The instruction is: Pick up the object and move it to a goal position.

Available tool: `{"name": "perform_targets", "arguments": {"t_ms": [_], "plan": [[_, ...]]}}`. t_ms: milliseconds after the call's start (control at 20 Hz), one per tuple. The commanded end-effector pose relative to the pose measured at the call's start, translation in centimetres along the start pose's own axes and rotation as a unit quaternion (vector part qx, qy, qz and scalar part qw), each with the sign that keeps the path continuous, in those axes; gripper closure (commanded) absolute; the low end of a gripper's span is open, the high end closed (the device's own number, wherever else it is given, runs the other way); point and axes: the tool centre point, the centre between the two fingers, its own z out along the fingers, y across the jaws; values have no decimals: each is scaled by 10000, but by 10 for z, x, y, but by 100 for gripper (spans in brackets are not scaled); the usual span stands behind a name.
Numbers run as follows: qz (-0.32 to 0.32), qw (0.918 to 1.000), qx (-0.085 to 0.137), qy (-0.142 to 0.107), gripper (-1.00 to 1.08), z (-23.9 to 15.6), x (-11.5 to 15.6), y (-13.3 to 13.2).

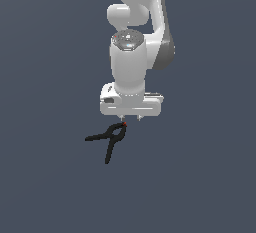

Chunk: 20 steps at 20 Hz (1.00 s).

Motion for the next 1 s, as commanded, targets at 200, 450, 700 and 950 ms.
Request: {"name": "perform_targets", "arguments": {"t_ms": [200,450,700,950], "plan": [[765,9964,187,-324,-20,17,11,24],[1601,9837,416,-698,-20,36,21,50],[2458,9605,678,-1112,-20,56,28,78],[3246,9286,950,-1531,-20,76,32,104]]}}
